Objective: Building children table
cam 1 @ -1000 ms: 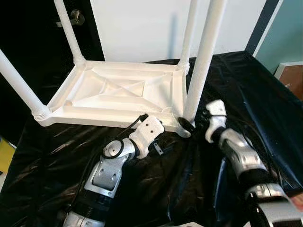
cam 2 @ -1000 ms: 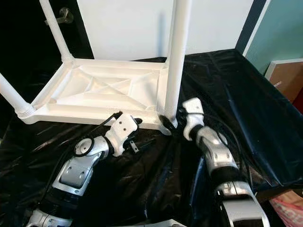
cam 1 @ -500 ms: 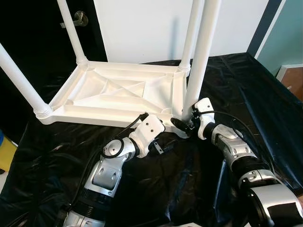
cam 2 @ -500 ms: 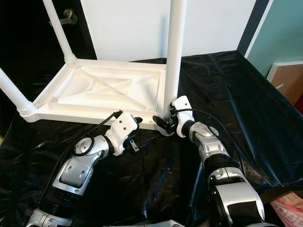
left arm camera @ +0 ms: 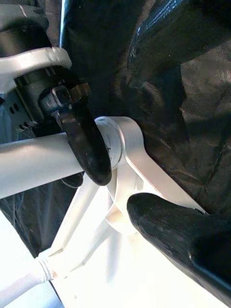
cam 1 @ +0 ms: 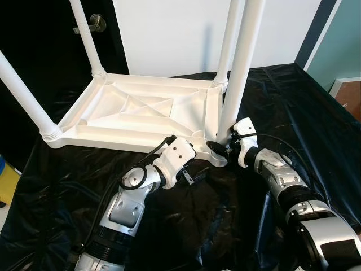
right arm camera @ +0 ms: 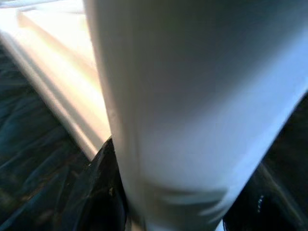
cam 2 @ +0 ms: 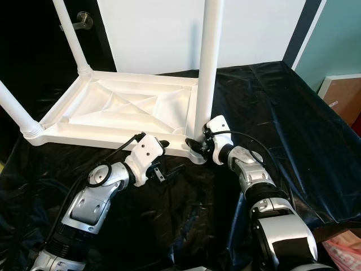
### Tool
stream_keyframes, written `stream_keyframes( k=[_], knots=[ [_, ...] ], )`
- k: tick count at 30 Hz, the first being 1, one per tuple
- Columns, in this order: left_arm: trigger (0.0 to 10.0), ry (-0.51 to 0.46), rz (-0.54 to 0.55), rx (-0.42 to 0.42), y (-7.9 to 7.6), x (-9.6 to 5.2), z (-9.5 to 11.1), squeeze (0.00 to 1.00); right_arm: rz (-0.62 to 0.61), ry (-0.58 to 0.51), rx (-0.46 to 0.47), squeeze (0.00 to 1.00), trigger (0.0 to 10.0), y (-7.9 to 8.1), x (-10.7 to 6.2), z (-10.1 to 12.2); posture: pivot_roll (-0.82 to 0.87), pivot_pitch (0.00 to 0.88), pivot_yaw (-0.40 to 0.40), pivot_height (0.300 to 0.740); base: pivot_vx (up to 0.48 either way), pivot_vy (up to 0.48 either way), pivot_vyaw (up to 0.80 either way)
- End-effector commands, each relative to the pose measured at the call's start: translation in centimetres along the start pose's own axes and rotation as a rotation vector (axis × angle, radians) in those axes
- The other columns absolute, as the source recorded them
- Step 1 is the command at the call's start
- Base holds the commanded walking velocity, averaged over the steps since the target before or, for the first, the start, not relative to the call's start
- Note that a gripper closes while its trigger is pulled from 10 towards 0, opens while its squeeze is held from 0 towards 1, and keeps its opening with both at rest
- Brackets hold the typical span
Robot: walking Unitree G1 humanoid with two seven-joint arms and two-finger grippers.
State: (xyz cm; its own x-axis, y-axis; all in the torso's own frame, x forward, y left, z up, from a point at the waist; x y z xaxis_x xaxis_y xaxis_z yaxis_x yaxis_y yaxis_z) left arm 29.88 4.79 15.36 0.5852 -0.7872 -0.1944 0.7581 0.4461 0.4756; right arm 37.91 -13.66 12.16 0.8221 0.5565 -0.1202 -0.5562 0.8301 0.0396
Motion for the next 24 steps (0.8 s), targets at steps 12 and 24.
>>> stream_keyframes(
  k=[12,24],
  knots=[
    [10.0,0.017,0.049,-0.014,0.0,0.4,-0.3,0.0,-0.506,0.0,0.168,0.0,10.0,0.2,-0.7,-2.8,-0.01,0.006,-0.008,0.74,0.0,0.0,0.0],
    [10.0,0.004,0.034,-0.02,-0.2,0.9,-0.1,0.0,-0.721,-0.125,0.289,0.0,10.0,3.4,0.3,-1.7,-0.04,0.016,0.002,0.74,0.0,0.0,0.0]
  ],
)
Point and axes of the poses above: a point about 5 cm out from each wrist's last joint towards the gripper, its own x axis pointing out of the wrist towards the gripper, its own z axis along the axis of the wrist's last joint, y = z × x, the point moved 2 cm from there along x, pointing out of the wrist towards the gripper, and after that the axes turned 10 degrees about x, right-handed, at the moved point
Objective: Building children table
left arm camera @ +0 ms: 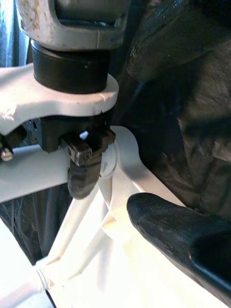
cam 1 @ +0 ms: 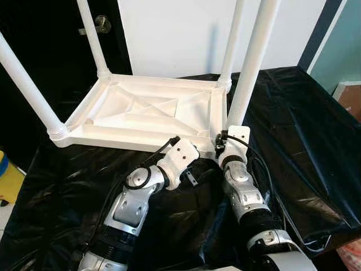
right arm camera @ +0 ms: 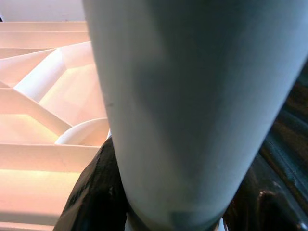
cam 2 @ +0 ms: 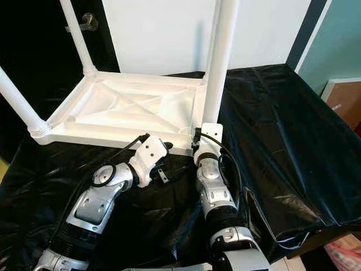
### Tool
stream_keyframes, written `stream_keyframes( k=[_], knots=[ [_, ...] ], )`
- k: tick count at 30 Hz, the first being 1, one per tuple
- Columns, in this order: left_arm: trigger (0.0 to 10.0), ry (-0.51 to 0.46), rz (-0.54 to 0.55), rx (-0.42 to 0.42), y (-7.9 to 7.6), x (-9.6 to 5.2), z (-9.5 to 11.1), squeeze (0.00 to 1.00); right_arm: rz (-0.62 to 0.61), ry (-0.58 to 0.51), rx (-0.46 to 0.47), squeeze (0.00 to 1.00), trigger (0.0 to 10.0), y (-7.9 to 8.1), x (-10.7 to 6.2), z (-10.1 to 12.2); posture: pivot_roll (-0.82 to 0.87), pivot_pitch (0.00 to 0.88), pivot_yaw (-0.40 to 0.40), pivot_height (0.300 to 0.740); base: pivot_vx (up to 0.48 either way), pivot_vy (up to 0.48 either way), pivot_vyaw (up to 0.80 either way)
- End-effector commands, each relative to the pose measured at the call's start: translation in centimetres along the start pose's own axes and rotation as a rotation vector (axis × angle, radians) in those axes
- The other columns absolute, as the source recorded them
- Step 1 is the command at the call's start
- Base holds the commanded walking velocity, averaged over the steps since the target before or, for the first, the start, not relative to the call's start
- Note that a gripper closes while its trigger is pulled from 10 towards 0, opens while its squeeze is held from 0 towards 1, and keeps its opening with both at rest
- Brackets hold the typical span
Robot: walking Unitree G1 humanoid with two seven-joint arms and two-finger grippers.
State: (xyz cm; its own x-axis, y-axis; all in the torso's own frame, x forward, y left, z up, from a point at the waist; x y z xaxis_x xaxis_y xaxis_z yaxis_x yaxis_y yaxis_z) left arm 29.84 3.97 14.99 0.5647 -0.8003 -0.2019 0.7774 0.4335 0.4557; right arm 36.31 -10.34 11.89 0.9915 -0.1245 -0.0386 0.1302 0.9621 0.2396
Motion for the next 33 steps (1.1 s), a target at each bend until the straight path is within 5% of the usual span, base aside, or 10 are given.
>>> stream_keyframes(
  k=[1,6,7,8,9,11,19,24,32,33],
  knots=[
    [10.0,0.009,0.059,-0.003,0.4,0.2,-0.2,0.0,-0.03,0.063,0.02,0.0,10.0,-0.8,-0.2,-1.2,-0.04,0.016,0.002,0.74,0.0,0.0,0.0],
    [10.0,0.013,0.071,-0.004,0.6,0.0,-0.3,0.0,-0.015,0.037,0.017,0.0,10.0,-0.4,-0.6,-0.7,-0.04,0.018,0.003,0.74,0.0,0.0,0.0],
    [10.0,0.014,0.071,-0.005,0.6,0.0,-0.3,0.0,-0.01,0.011,0.007,0.3,10.0,-0.3,-0.6,-0.2,-0.03,0.02,0.001,0.74,0.0,0.0,0.0],
    [10.0,0.014,0.071,-0.005,0.6,0.0,-0.3,0.0,-0.01,0.011,0.007,0.3,10.0,-0.3,-0.6,-0.2,-0.03,0.02,0.001,0.74,0.0,0.0,0.0],
    [10.0,0.014,0.071,-0.006,0.6,0.0,-0.3,0.0,0.002,-0.008,0.006,0.93,10.0,-0.3,-0.7,0.1,-0.03,0.02,0.001,0.74,0.0,0.0,0.0],
    [10.0,0.014,0.072,-0.007,0.6,0.0,-0.4,0.0,0.02,-0.031,0.005,1.0,10.0,-0.3,-0.8,0.5,-0.03,0.022,0.0,0.74,0.0,0.0,0.0],
    [10.0,0.015,0.072,-0.007,0.6,-0.1,-0.4,0.0,0.136,-0.065,0.046,1.0,10.0,-1.2,-1.6,1.3,-0.04,0.024,0.002,0.74,0.0,0.0,0.0],
    [10.0,0.01,0.06,-0.006,0.5,0.0,-0.3,0.0,0.345,-0.021,0.016,1.0,10.0,-3.6,-2.8,1.4,-0.06,0.031,0.019,0.74,0.0,0.0,0.0],
    [10.0,0.0,0.047,-0.002,0.6,0.4,0.0,0.0,0.537,0.022,-0.1,1.0,10.0,-5.4,-1.5,2.4,-0.07,0.027,0.026,0.74,0.0,0.0,0.0],
    [10.0,-0.001,0.047,-0.001,0.6,0.5,0.1,0.0,0.564,0.022,-0.131,0.0,10.0,-5.4,-1.1,2.7,-0.07,0.024,0.026,0.74,0.0,0.0,0.0]
  ],
)
Point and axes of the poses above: a point about 5 cm out from each wrist's last joint towards the gripper, its own x axis pointing out of the wrist towards the gripper, its own z axis along the axis of the wrist's last joint, y = z × x, the point moved 2 cm from there along x, pointing out of the wrist towards the gripper, and after that the axes turned 10 degrees about x, right-handed, at the moved point
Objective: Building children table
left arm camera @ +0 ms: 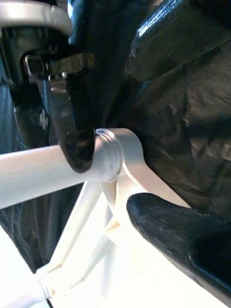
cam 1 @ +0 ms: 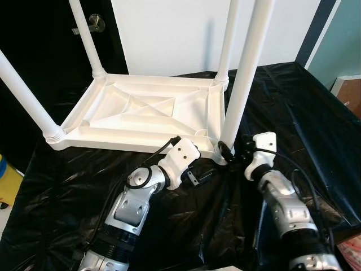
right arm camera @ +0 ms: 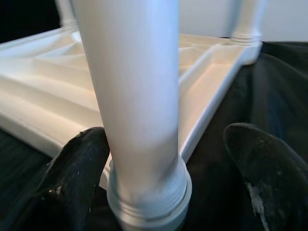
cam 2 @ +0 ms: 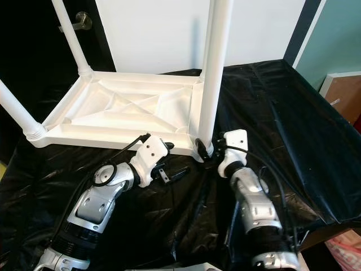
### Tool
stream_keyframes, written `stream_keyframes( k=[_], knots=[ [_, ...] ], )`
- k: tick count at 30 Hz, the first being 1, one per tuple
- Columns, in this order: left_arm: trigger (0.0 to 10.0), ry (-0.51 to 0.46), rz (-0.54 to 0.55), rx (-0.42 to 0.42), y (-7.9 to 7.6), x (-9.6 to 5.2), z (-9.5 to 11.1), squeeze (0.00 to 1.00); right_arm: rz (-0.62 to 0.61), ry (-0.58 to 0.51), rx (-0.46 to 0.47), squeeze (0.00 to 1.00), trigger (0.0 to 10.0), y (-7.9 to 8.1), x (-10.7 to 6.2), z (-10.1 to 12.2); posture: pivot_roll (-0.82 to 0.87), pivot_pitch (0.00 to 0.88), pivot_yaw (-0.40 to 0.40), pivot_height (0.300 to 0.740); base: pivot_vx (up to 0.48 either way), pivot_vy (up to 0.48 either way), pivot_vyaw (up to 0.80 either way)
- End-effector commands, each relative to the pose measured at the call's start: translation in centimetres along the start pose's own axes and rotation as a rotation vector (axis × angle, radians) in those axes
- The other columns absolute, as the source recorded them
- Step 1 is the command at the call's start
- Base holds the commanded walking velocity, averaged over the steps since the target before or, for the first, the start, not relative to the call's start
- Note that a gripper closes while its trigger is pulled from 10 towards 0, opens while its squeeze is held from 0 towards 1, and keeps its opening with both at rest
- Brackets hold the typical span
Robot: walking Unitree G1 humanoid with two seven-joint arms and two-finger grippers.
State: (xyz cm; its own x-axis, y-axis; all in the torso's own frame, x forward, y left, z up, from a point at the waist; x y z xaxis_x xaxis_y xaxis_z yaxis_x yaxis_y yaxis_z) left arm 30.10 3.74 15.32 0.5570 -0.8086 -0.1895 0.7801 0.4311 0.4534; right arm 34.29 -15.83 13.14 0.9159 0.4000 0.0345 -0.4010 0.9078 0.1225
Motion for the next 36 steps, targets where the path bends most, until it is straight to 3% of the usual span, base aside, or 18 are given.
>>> stream_keyframes(
  k=[1,7,15,16,18,19,20,21,36],
  knots=[
    [10.0,0.015,0.051,0.001,0.4,0.2,-0.3,0.0,0.022,-0.003,-0.015,0.0,10.0,-0.3,0.2,0.2,-0.07,0.024,0.026,0.74,0.0,0.0,0.0],
    [10.0,0.011,0.057,0.009,0.7,0.3,-0.1,0.0,0.123,0.04,-0.055,0.0,10.0,-0.5,2.1,1.0,-0.06,0.013,0.021,0.74,0.0,0.0,0.0],
    [10.0,0.014,0.072,0.009,0.9,0.2,-0.1,0.0,0.23,0.129,-0.063,0.0,10.0,1.1,3.8,-0.3,-0.05,0.01,0.012,0.74,0.0,0.0,0.0],
    [10.0,0.013,0.072,0.009,0.9,0.2,-0.1,0.0,0.239,0.138,-0.064,0.0,6.8,1.3,3.9,-0.5,-0.04,0.009,0.011,0.74,0.0,0.0,0.0],
    [10.0,0.013,0.074,0.009,0.9,0.3,-0.1,0.0,0.246,0.144,-0.071,0.0,6.8,1.4,4.1,-0.7,-0.04,0.009,0.011,0.74,0.0,0.0,0.0],
    [10.0,0.012,0.075,0.009,1.0,0.3,0.0,0.0,0.254,0.152,-0.073,0.0,1.3,1.6,4.2,-0.9,-0.04,0.008,0.008,0.74,0.0,0.0,0.0],
    [10.0,0.012,0.075,0.009,1.0,0.3,0.0,0.0,0.254,0.152,-0.073,0.0,1.3,1.6,4.2,-0.9,-0.04,0.008,0.008,0.74,0.0,0.0,0.0],
    [10.0,0.012,0.076,0.009,1.0,0.3,0.0,0.0,0.26,0.16,-0.078,0.0,0.0,1.6,4.2,-1.1,-0.04,0.008,0.004,0.74,0.0,0.0,0.0],
    [10.0,0.007,0.081,0.004,0.8,0.4,0.0,0.0,0.242,0.193,-0.077,0.0,0.0,0.3,3.6,-1.9,-0.04,0.004,-0.006,0.74,0.0,0.0,0.0]
  ],
)
Point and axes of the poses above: a point about 5 cm out from each wrist's last joint towards the gripper, its own x axis pointing out of the wrist towards the gripper, its own z axis along the axis of the wrist's last joint, y = z × x, the point moved 2 cm from there along x, pointing out of the wrist towards the gripper, and after that the axes turned 10 degrees about x, right-handed, at the moved point
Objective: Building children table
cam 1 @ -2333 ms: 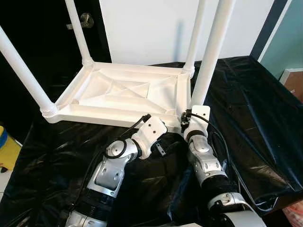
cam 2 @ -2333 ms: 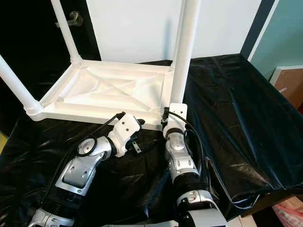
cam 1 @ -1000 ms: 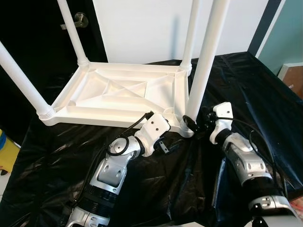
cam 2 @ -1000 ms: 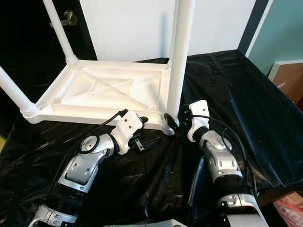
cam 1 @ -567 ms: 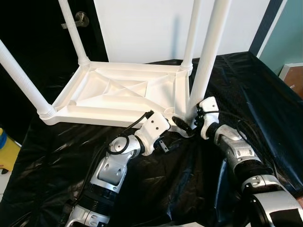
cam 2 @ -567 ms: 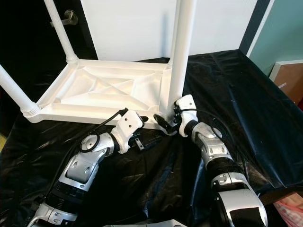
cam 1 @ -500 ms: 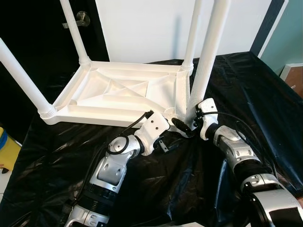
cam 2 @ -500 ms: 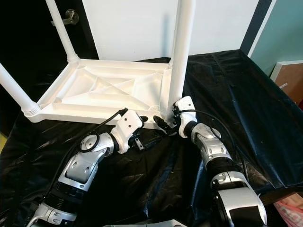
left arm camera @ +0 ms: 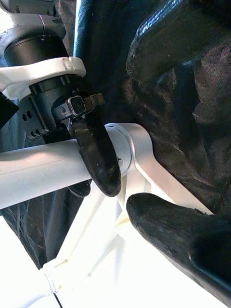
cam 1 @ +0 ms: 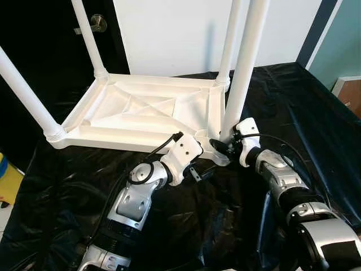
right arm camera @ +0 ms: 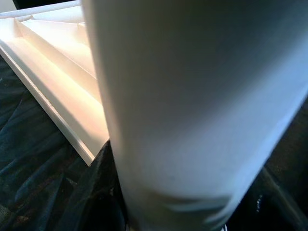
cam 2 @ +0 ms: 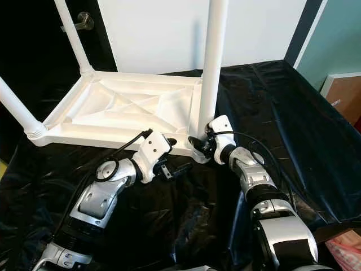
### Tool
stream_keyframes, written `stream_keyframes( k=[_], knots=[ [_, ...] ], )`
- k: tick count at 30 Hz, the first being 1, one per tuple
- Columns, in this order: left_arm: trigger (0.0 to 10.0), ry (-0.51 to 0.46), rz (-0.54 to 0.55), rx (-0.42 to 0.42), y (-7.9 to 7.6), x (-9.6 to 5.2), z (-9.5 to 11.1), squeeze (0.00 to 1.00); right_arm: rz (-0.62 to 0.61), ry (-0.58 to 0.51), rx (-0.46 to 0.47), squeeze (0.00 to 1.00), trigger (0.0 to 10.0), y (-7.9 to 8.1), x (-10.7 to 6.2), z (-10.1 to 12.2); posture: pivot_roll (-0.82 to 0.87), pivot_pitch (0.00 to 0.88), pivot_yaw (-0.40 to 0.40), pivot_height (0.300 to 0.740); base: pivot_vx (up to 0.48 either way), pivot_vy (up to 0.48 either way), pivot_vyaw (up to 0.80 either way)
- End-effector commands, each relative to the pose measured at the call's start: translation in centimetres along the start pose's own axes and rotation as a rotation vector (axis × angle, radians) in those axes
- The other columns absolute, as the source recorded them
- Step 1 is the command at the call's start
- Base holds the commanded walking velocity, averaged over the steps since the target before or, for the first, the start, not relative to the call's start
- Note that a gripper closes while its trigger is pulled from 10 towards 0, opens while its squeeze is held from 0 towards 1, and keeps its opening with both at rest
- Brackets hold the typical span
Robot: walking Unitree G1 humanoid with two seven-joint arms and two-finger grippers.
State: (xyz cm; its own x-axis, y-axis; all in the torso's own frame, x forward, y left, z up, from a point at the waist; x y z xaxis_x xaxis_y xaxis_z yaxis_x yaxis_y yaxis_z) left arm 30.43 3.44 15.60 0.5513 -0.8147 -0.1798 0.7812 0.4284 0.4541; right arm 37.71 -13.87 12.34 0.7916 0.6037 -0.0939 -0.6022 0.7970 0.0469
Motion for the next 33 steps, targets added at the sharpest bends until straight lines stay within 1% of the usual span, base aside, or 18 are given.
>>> stream_keyframes(
  k=[1,2,4,7,9,10,11,12,13,15,20,21,22,23,24,25,29,33],
  knots=[
    [10.0,0.018,0.08,0.003,0.4,0.1,-0.3,0.0,-0.022,0.058,0.016,0.0,10.0,-0.3,-0.4,-1.4,-0.05,0.0,-0.005,0.74,0.0,0.0,0.0],
    [10.0,0.018,0.08,0.003,0.4,0.1,-0.3,0.0,-0.022,0.058,0.016,0.0,10.0,-0.3,-0.4,-1.4,-0.05,0.0,-0.005,0.74,0.0,0.0,0.0],
    [10.0,0.016,0.076,0.004,0.3,0.1,-0.3,0.0,-0.099,0.074,0.026,0.0,10.0,-0.9,-0.8,-1.9,-0.05,0.0,-0.007,0.74,0.0,0.0,0.0],
    [10.0,0.016,0.075,0.004,0.2,0.1,-0.3,0.0,-0.137,0.072,0.034,0.0,10.0,-1.0,-1.0,-2.1,-0.05,0.0,-0.009,0.74,0.0,0.0,0.0],
    [10.0,0.015,0.071,0.003,0.0,0.0,-0.3,0.0,-0.257,0.045,0.077,0.0,10.0,-1.0,-1.3,-2.5,-0.04,0.0,-0.008,0.74,0.0,0.0,0.0],
    [10.0,0.015,0.071,0.003,0.0,0.0,-0.3,0.0,-0.257,0.045,0.077,0.0,10.0,-1.0,-1.3,-2.5,-0.04,0.0,-0.008,0.74,0.0,0.0,0.0],
    [10.0,0.016,0.068,0.003,0.0,0.0,-0.3,0.0,-0.321,0.038,0.108,0.0,10.0,-1.1,-1.5,-2.8,-0.04,0.0,-0.007,0.74,0.0,0.0,0.0],
    [10.0,0.018,0.063,0.005,-0.1,-0.1,-0.4,0.0,-0.433,0.017,0.135,0.0,10.0,-0.9,-1.7,-3.1,-0.04,0.0,-0.004,0.74,0.0,0.0,0.0],
    [10.0,0.018,0.063,0.005,-0.1,-0.1,-0.4,0.0,-0.433,0.017,0.135,0.0,10.0,-0.9,-1.7,-3.1,-0.04,0.0,-0.004,0.74,0.0,0.0,0.0],
    [10.0,0.019,0.06,0.005,-0.2,-0.1,-0.4,0.0,-0.495,0.0,0.136,0.0,10.0,-0.8,-1.9,-3.3,-0.04,0.0,-0.003,0.74,0.0,0.0,0.0],
    [10.0,0.019,0.06,0.005,-0.2,-0.1,-0.4,0.0,-0.508,-0.002,0.136,0.0,10.0,-0.7,-1.9,-3.3,-0.04,0.0,-0.003,0.74,0.0,0.0,0.0],
    [10.0,0.02,0.057,0.005,-0.2,-0.2,-0.4,0.0,-0.642,-0.016,0.179,0.0,10.0,-0.3,-1.8,-3.7,-0.04,0.0,0.002,0.74,0.0,0.0,0.0],
    [10.0,0.021,0.051,0.007,-0.3,-0.1,-0.5,0.0,-0.781,-0.03,0.253,0.0,10.0,0.4,-1.7,-4.2,-0.04,0.0,0.01,0.74,0.0,0.0,0.0],
    [10.0,0.02,0.045,0.006,-0.4,-0.1,-0.4,0.0,-0.852,-0.029,0.31,0.0,10.0,1.7,-1.1,-4.6,-0.04,0.0,0.014,0.74,0.0,0.0,0.0],
    [10.0,0.018,0.039,0.005,-0.5,0.0,-0.4,0.0,-0.872,-0.026,0.344,0.0,10.0,2.8,-0.5,-4.8,-0.04,0.0,0.015,0.74,0.0,0.0,0.0],
    [10.0,0.016,0.035,0.005,-0.6,0.0,-0.3,0.0,-0.858,-0.026,0.357,0.0,10.0,3.5,0.0,-4.8,-0.04,0.0,0.015,0.74,0.0,0.0,0.0],
    [10.0,0.017,0.033,0.004,-0.7,0.0,-0.4,0.0,-0.844,-0.048,0.357,0.0,10.0,4.0,0.1,-4.4,-0.04,0.0,0.012,0.74,0.0,0.0,0.0],
    [10.0,0.017,0.034,-0.001,-0.8,0.0,-0.4,0.0,-0.835,-0.068,0.361,0.0,10.0,3.9,0.0,-3.9,-0.04,0.0,0.005,0.74,0.0,0.0,0.0]
  ],
)
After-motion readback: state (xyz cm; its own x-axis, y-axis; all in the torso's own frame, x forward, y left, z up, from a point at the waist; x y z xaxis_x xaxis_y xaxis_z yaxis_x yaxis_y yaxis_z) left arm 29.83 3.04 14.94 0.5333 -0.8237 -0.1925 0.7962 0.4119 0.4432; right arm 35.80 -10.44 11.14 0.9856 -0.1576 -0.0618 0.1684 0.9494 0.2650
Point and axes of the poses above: a point about 5 cm out from each wrist's last joint towards the gripper, its own x axis pointing out of the wrist towards the gripper, its own z axis along the axis of the wrist's last joint, y = z × x, the point moved 2 cm from there along x, pointing out of the wrist towards the gripper, and after that the axes turned 10 degrees about x, right-handed, at the moved point
